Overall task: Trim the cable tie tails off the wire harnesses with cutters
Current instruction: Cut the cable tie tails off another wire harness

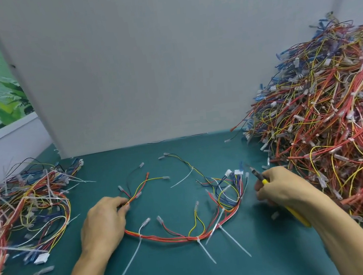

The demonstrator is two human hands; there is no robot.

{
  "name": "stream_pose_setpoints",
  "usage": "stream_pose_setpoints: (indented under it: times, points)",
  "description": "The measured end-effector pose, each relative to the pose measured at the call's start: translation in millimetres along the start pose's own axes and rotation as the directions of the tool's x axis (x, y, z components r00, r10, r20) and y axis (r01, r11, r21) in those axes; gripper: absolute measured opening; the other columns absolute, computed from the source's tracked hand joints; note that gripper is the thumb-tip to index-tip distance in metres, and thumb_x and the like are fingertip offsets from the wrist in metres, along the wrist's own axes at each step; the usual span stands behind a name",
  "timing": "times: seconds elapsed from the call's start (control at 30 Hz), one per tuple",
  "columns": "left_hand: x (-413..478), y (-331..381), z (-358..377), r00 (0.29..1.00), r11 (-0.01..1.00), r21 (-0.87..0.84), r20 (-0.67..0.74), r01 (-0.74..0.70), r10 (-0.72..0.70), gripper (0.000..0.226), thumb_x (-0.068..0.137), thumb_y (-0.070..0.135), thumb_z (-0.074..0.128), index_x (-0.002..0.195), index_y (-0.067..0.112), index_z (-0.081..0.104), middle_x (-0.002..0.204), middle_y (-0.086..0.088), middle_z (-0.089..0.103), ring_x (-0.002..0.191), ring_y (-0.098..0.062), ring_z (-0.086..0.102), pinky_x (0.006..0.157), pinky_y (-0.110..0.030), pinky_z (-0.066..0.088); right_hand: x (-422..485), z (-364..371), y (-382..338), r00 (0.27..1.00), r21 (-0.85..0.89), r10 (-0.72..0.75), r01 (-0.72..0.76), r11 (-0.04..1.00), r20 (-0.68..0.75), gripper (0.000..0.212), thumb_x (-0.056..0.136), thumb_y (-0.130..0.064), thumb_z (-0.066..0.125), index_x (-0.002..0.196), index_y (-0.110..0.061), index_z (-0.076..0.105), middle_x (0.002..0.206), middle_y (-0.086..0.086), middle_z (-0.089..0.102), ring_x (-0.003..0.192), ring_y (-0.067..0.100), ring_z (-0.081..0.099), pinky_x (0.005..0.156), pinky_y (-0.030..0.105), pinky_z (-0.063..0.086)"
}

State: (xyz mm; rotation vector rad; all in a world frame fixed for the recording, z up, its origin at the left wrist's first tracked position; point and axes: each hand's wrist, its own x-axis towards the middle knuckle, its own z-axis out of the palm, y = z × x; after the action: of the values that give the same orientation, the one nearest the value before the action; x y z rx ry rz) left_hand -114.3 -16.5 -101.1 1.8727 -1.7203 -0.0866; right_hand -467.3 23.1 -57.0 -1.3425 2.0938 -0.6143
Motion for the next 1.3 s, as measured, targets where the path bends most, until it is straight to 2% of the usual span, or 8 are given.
stream_pose_setpoints:
  times: [0.07,0.17,0.27,0.37,0.53,0.7,0.9,1.3]
  points:
    - [0.0,-2.0,-1.6,1.0,1.0,0.009,-0.005,0.007,-0.007,0.013,0.09,0.024,0.064,0.099,0.023,0.073,0.104,0.002,0.068,0.099,-0.026,0.06,0.08,-0.035,0.048,4.1,-0.1,3.0,0.992,0.007,-0.024,0.025,1.0,-0.125,0.004,0.075,-0.011,0.065,0.078,-0.013,0.066,0.077,0.011,0.069,0.077,0.032,0.067,0.072,0.043,0.058]
    - [1.6,-4.6,-2.5,1.0,1.0,-0.009,0.006,-0.004,0.004,0.012,0.089,0.018,0.064,0.095,0.02,0.074,0.1,-0.001,0.069,0.095,-0.028,0.061,0.08,-0.035,0.047,6.6,3.5,4.4,0.955,-0.044,-0.159,0.153,0.987,-0.251,0.013,0.074,-0.009,0.063,0.075,-0.022,0.063,0.073,0.0,0.065,0.076,0.026,0.061,0.065,0.032,0.049]
    - [2.7,-5.5,-2.9,1.0,0.999,-0.034,0.003,0.001,-0.001,0.011,0.089,0.016,0.065,0.094,0.019,0.075,0.099,-0.001,0.07,0.095,-0.027,0.062,0.081,-0.034,0.046,4.9,12.2,2.6,0.927,-0.104,-0.347,0.335,0.937,-0.141,0.027,0.07,-0.003,0.06,0.085,-0.024,0.067,0.076,-0.002,0.067,0.074,0.021,0.06,0.061,0.027,0.044]
    - [2.9,-5.2,-3.4,1.0,0.999,-0.033,0.002,0.022,-0.022,0.012,0.089,0.018,0.065,0.097,0.019,0.074,0.101,-0.002,0.07,0.097,-0.028,0.061,0.082,-0.035,0.045,7.3,26.2,1.6,0.894,-0.11,-0.448,0.445,0.889,-0.007,0.009,0.08,-0.015,0.063,0.086,-0.022,0.064,0.08,-0.001,0.068,0.084,0.022,0.062,0.075,0.033,0.05]
    - [3.5,-5.2,-3.4,0.999,0.999,-0.02,0.002,0.046,-0.046,0.014,0.09,0.02,0.063,0.1,0.018,0.073,0.103,-0.004,0.069,0.099,-0.029,0.059,0.083,-0.035,0.043,9.5,25.9,-0.2,0.895,-0.194,-0.445,0.438,0.878,0.008,0.007,0.074,-0.022,0.062,0.079,-0.018,0.059,0.075,0.0,0.065,0.081,0.024,0.059,0.073,0.039,0.051]
    - [4.3,-4.2,-4.9,0.999,0.999,-0.002,0.01,0.047,-0.047,0.017,0.09,0.022,0.061,0.102,0.02,0.073,0.105,-0.003,0.069,0.101,-0.028,0.06,0.087,-0.035,0.044,5.7,22.8,-2.6,0.91,-0.24,-0.406,0.414,0.878,0.086,0.013,0.066,-0.027,0.064,0.075,-0.019,0.058,0.074,-0.001,0.065,0.08,0.02,0.058,0.072,0.037,0.052]
    - [5.1,-3.3,-6.1,0.996,0.996,-0.042,0.037,0.08,-0.078,0.026,0.09,0.014,0.055,0.107,0.02,0.073,0.112,-0.003,0.07,0.108,-0.027,0.06,0.094,-0.033,0.043,3.8,24.9,-2.7,0.911,-0.263,-0.401,0.411,0.873,0.095,0.009,0.066,-0.025,0.063,0.071,-0.021,0.057,0.07,-0.001,0.063,0.075,0.018,0.054,0.066,0.034,0.048]
    - [3.6,-10.5,-7.3,0.989,0.974,-0.178,0.061,0.143,-0.134,0.027,0.09,0.012,0.054,0.105,0.024,0.073,0.104,-0.001,0.073,0.102,-0.025,0.061,0.086,-0.03,0.044,-2.0,26.2,-4.6,0.918,-0.271,-0.387,0.396,0.877,0.088,0.009,0.071,-0.023,0.063,0.077,-0.019,0.058,0.075,0.0,0.065,0.078,0.021,0.059,0.069,0.035,0.049]
